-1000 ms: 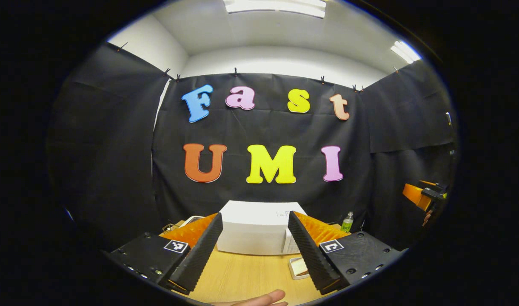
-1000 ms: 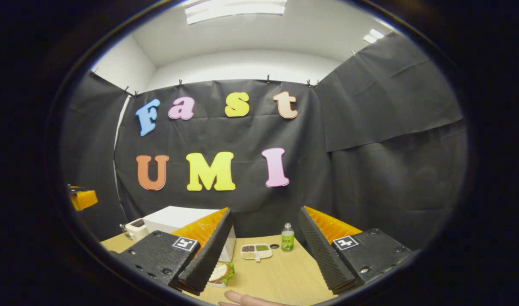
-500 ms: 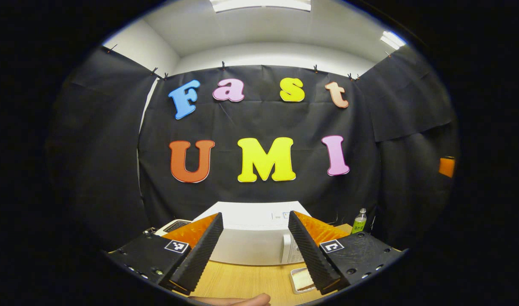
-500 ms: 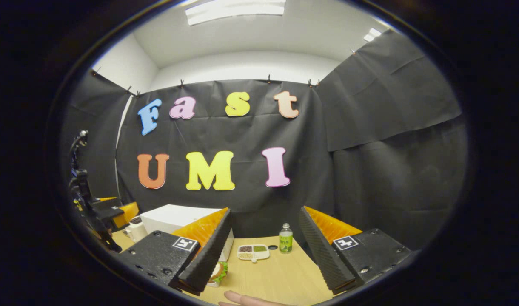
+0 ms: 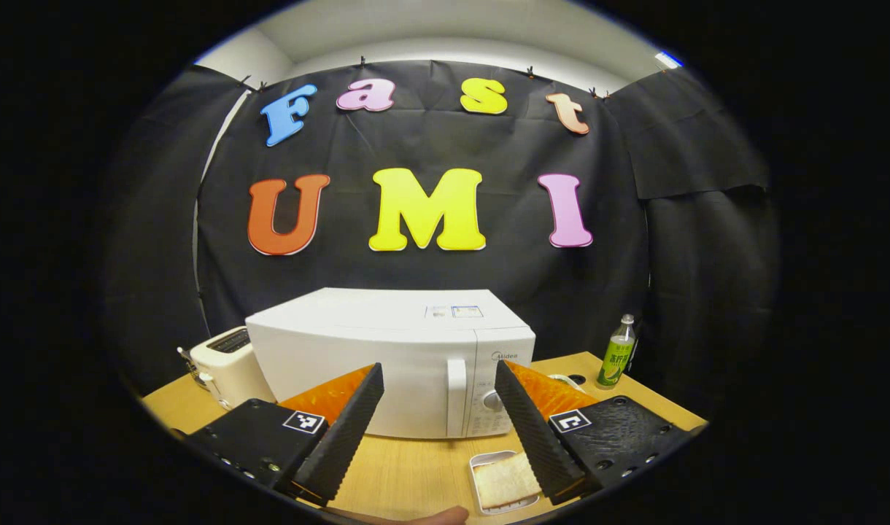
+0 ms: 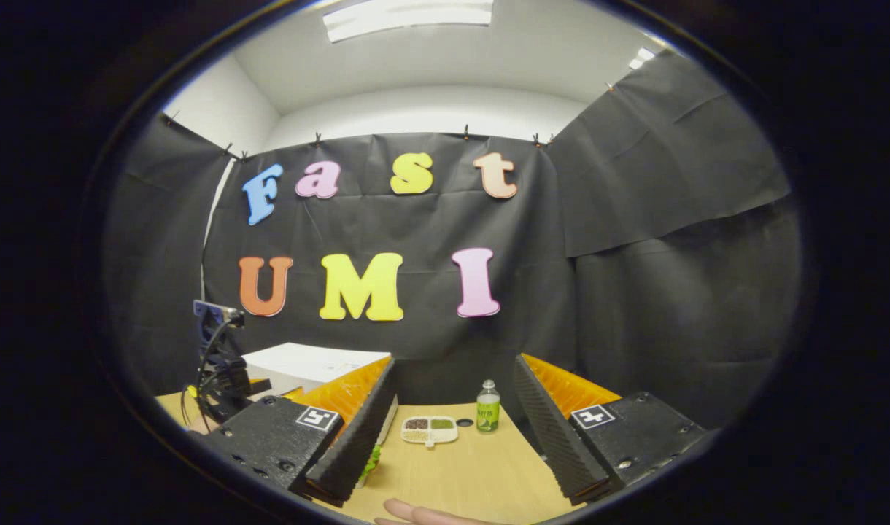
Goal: Open the microwave oven with the left hand, put the food in, and close the microwave oven.
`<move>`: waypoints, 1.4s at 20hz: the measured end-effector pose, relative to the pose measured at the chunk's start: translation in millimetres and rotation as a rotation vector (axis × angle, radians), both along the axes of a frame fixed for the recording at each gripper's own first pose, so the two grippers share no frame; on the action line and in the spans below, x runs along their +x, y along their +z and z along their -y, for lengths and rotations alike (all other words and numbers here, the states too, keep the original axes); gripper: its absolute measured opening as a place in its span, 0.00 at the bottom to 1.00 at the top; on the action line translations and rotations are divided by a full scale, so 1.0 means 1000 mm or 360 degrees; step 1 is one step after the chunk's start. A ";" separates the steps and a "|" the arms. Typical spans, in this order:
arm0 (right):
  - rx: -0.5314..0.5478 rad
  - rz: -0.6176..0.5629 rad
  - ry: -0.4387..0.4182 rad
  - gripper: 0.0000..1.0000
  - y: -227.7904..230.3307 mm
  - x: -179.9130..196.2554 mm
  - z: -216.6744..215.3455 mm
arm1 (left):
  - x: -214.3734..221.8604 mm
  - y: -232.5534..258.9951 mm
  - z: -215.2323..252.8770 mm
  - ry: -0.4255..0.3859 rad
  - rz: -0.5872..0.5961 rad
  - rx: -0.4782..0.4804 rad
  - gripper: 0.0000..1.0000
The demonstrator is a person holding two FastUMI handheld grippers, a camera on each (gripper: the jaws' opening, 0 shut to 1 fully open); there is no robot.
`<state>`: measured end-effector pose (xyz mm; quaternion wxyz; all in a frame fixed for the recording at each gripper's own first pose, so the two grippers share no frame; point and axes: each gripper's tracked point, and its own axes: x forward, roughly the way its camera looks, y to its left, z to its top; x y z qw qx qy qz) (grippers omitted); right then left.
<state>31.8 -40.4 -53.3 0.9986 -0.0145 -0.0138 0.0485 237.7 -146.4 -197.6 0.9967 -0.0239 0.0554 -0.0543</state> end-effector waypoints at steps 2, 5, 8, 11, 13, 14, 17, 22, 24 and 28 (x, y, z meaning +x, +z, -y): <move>-0.0018 -0.0009 0.0003 1.00 -0.006 0.001 0.000 | 0.016 -0.019 0.006 0.0005 -0.0027 0.0006 0.96; -0.0068 -0.0013 0.0013 0.92 -0.015 0.005 -0.003 | 0.034 -0.051 0.011 0.0021 -0.0104 -0.0008 0.96; -0.0142 -0.0003 0.0025 0.92 -0.023 0.006 -0.010 | 0.045 -0.074 0.016 0.0014 -0.0160 0.0004 0.96; -0.0132 -0.0057 0.0074 0.92 -0.036 0.005 -0.018 | 0.058 -0.089 0.013 0.0026 -0.0169 0.0024 0.85; -0.0109 -0.0075 0.0091 0.92 -0.037 0.005 -0.020 | 0.061 -0.096 0.013 0.0014 -0.0191 -0.0002 0.75; -0.0108 -0.0070 0.0084 0.92 -0.037 0.006 -0.018 | 0.065 -0.101 0.017 -0.0013 -0.0206 -0.0027 0.83; -0.0110 -0.0055 0.0071 0.92 -0.036 0.004 -0.014 | 0.073 -0.110 0.010 0.0018 -0.0219 -0.0043 0.82; -0.0097 -0.0051 0.0074 0.92 -0.039 0.001 -0.011 | 0.083 -0.121 0.014 -0.0035 -0.0219 -0.0073 0.70; -0.0094 -0.0056 0.0072 0.92 -0.040 0.003 -0.011 | 0.083 -0.118 0.012 -0.0027 -0.0196 -0.0053 0.67; -0.0069 -0.0093 0.0085 0.92 -0.049 0.006 -0.011 | 0.084 -0.119 0.021 -0.0074 -0.0165 0.0060 0.40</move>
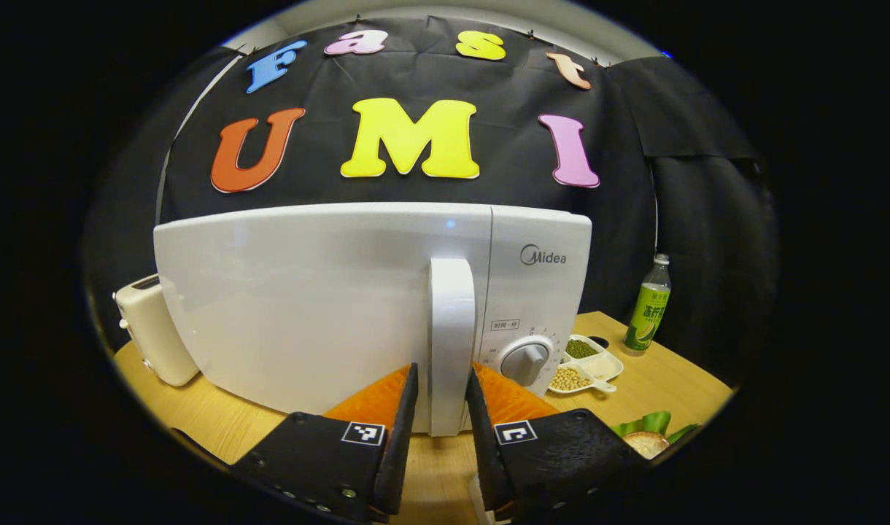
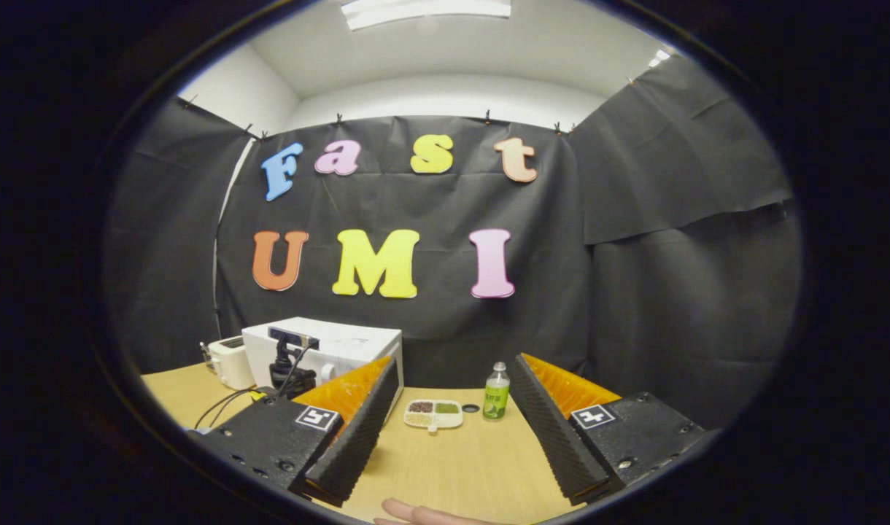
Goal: Open the microwave oven with the left hand, put the food in, and close the microwave oven.
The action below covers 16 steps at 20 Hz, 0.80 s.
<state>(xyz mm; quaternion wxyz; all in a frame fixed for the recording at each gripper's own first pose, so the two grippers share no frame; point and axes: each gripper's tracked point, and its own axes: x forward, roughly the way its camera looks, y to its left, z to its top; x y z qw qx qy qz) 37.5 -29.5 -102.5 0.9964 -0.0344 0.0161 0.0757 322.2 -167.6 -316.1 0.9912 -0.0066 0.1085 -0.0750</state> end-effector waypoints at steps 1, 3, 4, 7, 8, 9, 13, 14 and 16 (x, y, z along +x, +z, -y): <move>0.0004 -0.0008 -0.0001 0.92 -0.001 0.001 0.000 | 0.001 0.000 0.000 0.0009 0.0009 0.0037 0.40; -0.0004 -0.0012 -0.0008 0.92 -0.003 0.001 0.002 | 0.002 0.001 0.005 -0.0007 0.0034 0.0072 0.34; 0.0000 -0.0021 -0.0015 0.92 -0.004 0.001 0.003 | 0.003 0.000 0.004 0.0001 0.0037 0.0085 0.29; 0.0048 -0.0037 -0.0012 0.92 -0.006 -0.005 0.000 | 0.004 -0.003 0.005 -0.0010 0.0030 0.0055 0.29; 0.0049 -0.0034 -0.0002 0.92 -0.006 -0.008 0.000 | 0.004 -0.003 0.004 -0.0019 0.0023 0.0036 0.28; 0.0045 -0.0030 -0.0004 0.92 -0.006 -0.008 0.001 | 0.004 -0.003 0.004 -0.0022 0.0020 0.0022 0.27; 0.0027 -0.0038 -0.0034 1.00 -0.009 -0.008 0.006 | 0.004 -0.004 0.004 0.0013 0.0010 0.0005 0.21; 0.0020 -0.0048 -0.0034 0.92 -0.012 -0.008 0.005 | 0.004 -0.003 0.004 0.0013 0.0007 0.0006 0.17; 0.0022 -0.0058 -0.0030 0.92 -0.012 -0.009 0.004 | 0.003 -0.004 0.005 0.0000 -0.0009 -0.0028 0.12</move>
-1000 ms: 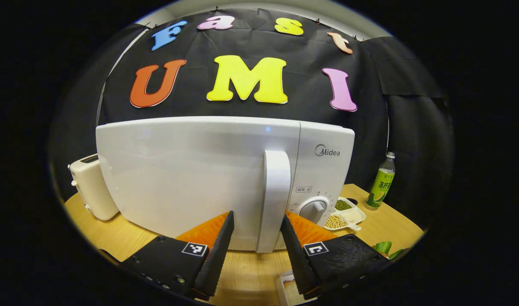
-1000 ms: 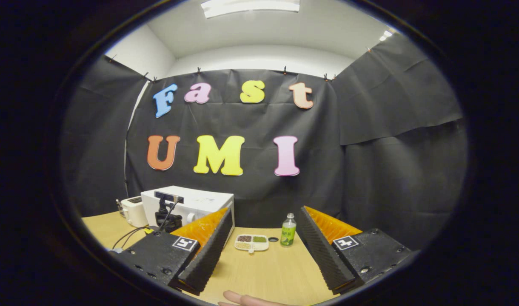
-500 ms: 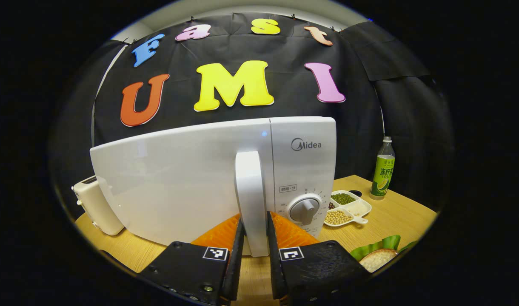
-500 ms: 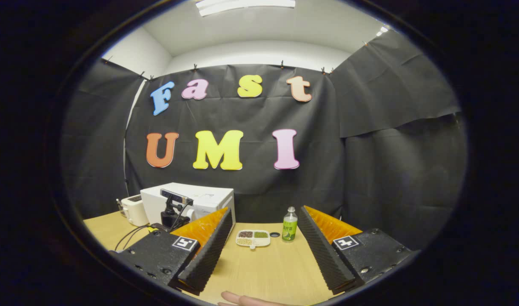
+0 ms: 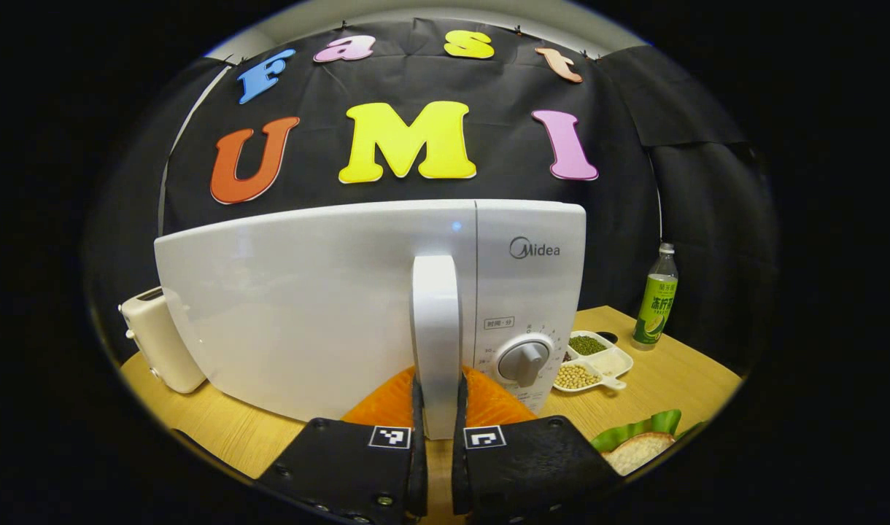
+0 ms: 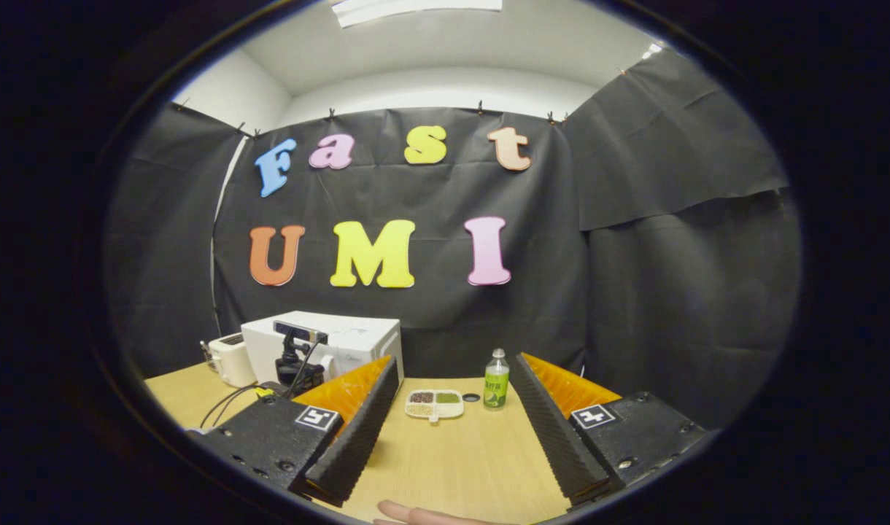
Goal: Open the microwave oven with the left hand, put the food in, and close the microwave oven.
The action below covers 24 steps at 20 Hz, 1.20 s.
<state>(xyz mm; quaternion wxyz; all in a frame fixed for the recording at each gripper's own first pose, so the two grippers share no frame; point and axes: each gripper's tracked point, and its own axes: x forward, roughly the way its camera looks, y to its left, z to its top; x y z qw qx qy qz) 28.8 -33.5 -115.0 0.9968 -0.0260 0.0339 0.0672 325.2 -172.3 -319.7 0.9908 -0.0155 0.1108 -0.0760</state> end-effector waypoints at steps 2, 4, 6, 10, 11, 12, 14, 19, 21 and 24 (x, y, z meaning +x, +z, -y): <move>0.0005 -0.0001 -0.0010 0.92 0.001 0.000 0.001 | -0.002 0.001 0.000 0.0001 -0.0010 -0.0053 0.05; -0.0016 -0.0006 -0.0026 0.92 0.003 -0.001 0.000 | -0.009 0.000 -0.001 0.0003 -0.0029 -0.0037 0.05; -0.0042 0.0001 -0.0012 1.00 0.007 -0.005 -0.005 | -0.022 0.002 -0.004 -0.0026 0.0021 -0.0024 0.05; -0.0021 -0.0006 0.0022 1.00 0.007 -0.014 -0.019 | -0.059 0.003 -0.016 -0.0103 0.0040 -0.0093 0.05; -0.0014 -0.0008 0.0028 0.92 0.006 -0.016 -0.022 | -0.068 0.004 -0.020 -0.0115 0.0051 -0.0076 0.05; -0.0007 -0.0010 0.0032 0.92 0.002 -0.020 -0.025 | -0.075 0.003 -0.024 -0.0123 0.0058 -0.0066 0.05; 0.0000 -0.0012 0.0014 0.92 -0.003 -0.027 -0.027 | -0.092 0.003 -0.034 -0.0124 0.0069 -0.0065 0.05; 0.0024 -0.0025 -0.0004 0.92 -0.013 -0.042 -0.033 | -0.137 0.003 -0.067 -0.0158 0.0098 -0.0071 0.05; 0.0025 -0.0032 0.0005 0.92 -0.015 -0.046 -0.039 | -0.155 0.002 -0.085 -0.0168 0.0100 -0.0063 0.05; 0.0020 -0.0040 0.0021 0.92 -0.020 -0.048 -0.049 | -0.177 0.000 -0.113 -0.0153 0.0084 -0.0069 0.06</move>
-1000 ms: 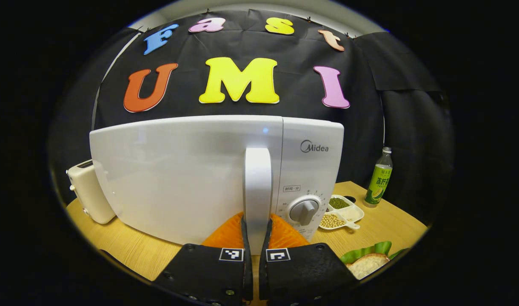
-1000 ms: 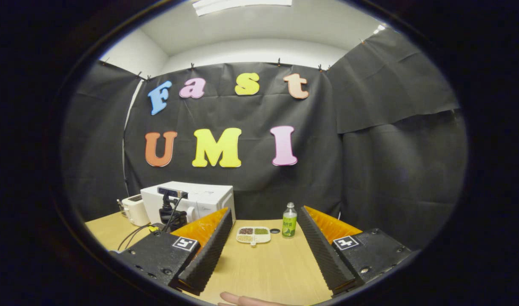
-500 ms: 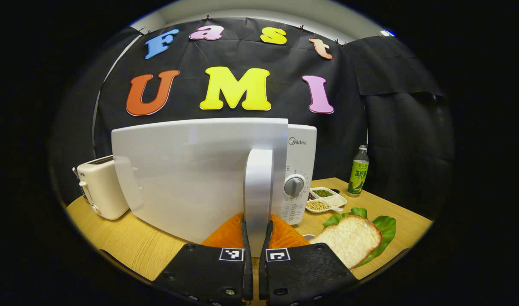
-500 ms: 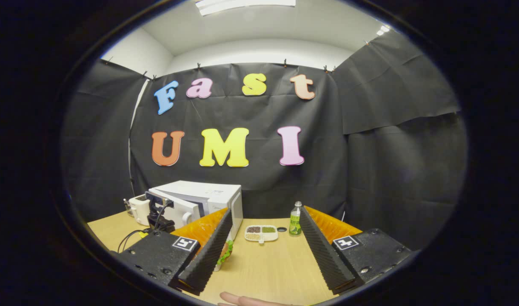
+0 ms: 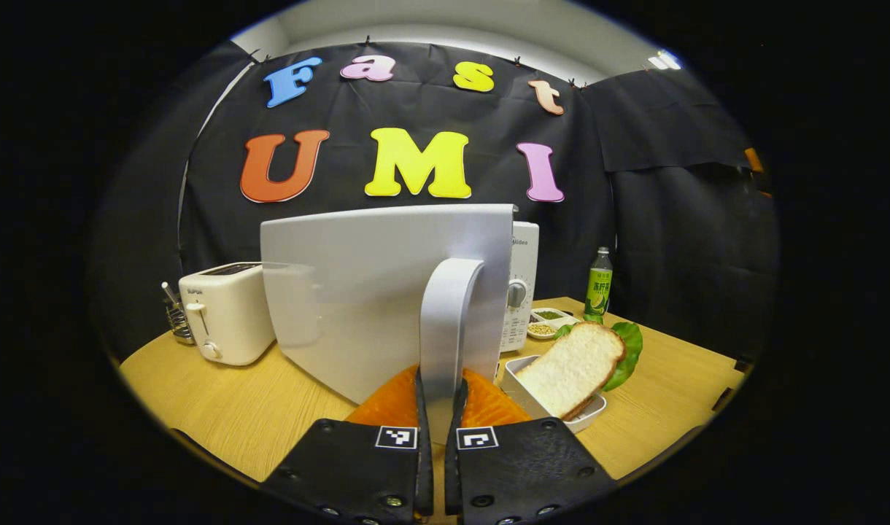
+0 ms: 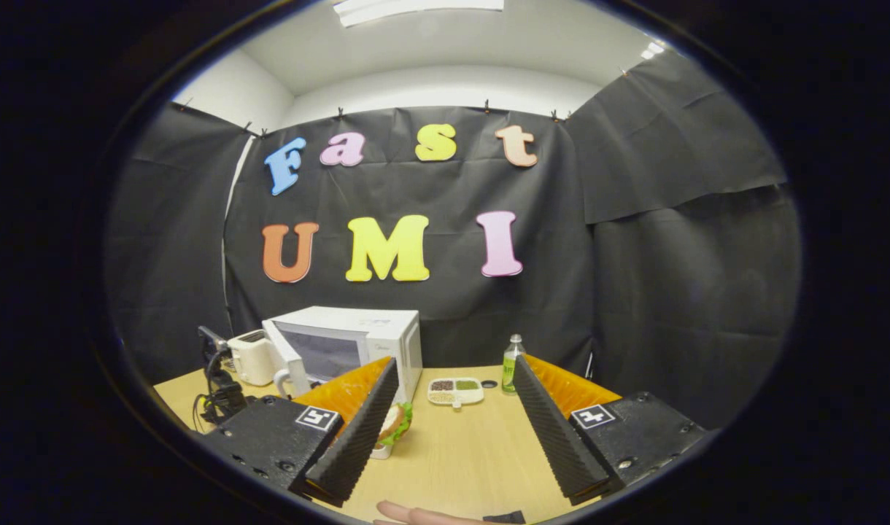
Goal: Open the microwave oven with the left hand, put the food in, and close the microwave oven.
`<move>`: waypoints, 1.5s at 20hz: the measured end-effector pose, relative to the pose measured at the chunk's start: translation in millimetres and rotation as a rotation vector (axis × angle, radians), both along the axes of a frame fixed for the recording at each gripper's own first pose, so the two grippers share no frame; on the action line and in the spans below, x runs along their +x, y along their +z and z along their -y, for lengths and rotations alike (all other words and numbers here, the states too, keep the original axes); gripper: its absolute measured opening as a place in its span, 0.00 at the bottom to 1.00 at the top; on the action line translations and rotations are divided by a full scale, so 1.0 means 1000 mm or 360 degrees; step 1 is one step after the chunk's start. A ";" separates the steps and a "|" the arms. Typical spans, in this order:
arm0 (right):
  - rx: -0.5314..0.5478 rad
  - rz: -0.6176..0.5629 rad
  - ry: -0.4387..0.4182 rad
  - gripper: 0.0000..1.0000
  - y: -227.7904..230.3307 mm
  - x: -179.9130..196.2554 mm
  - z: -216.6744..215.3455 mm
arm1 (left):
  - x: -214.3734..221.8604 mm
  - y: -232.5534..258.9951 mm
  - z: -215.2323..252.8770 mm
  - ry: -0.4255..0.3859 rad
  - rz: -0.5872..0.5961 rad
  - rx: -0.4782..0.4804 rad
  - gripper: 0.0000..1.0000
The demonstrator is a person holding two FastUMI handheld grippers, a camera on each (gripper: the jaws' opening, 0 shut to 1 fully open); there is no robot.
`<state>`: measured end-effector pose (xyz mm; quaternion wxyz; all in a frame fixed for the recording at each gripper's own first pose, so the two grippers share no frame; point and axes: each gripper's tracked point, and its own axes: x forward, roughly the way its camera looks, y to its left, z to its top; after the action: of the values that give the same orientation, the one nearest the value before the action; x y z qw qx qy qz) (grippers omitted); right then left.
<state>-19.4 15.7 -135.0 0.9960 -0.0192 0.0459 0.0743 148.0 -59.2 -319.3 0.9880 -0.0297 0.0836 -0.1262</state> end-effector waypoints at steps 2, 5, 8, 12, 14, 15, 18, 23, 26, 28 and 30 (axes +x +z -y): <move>-0.0001 -0.0023 0.0020 0.92 -0.006 -0.001 -0.009 | -0.012 -0.001 -0.019 0.0001 -0.0017 -0.0012 0.05; 0.0000 -0.0036 0.0040 0.92 -0.011 0.002 -0.022 | -0.029 -0.002 -0.049 0.0007 -0.0004 0.0004 0.06; 0.0002 -0.0062 0.0070 1.00 -0.018 0.003 -0.037 | -0.043 -0.005 -0.080 0.0044 -0.0021 0.0017 0.07; -0.0016 -0.0071 0.0086 1.00 -0.024 0.005 -0.052 | -0.056 -0.007 -0.133 0.0154 -0.0005 0.0012 0.11; -0.0020 -0.0084 0.0093 1.00 -0.028 0.007 -0.058 | -0.063 -0.008 -0.168 0.0252 -0.0021 -0.0006 0.12; -0.0020 -0.0092 0.0096 1.00 -0.031 0.007 -0.060 | -0.068 -0.006 -0.183 0.0292 -0.0017 -0.0037 0.13; -0.0022 -0.0105 0.0106 1.00 -0.034 0.012 -0.066 | -0.087 -0.008 -0.229 0.0425 -0.0083 -0.0063 0.29; -0.0075 -0.0153 0.0123 1.00 -0.044 0.039 -0.066 | -0.136 0.040 -0.297 0.0756 -0.0008 -0.0118 0.96; -0.0085 -0.0226 0.0126 0.92 -0.053 0.064 -0.061 | -0.165 0.077 -0.296 0.0798 0.0060 -0.0123 0.95; -0.0088 -0.0288 0.0145 0.92 -0.059 0.080 -0.057 | -0.171 0.099 -0.299 0.0835 0.0101 -0.0083 0.95; -0.0085 -0.0363 0.0174 0.92 -0.066 0.096 -0.053 | -0.176 0.116 -0.298 0.0878 0.0123 -0.0034 0.95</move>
<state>76.1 69.0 -200.5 0.9779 -0.0395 0.1597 0.1288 -27.7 239.0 -202.9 0.9871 -0.0569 0.0332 0.1457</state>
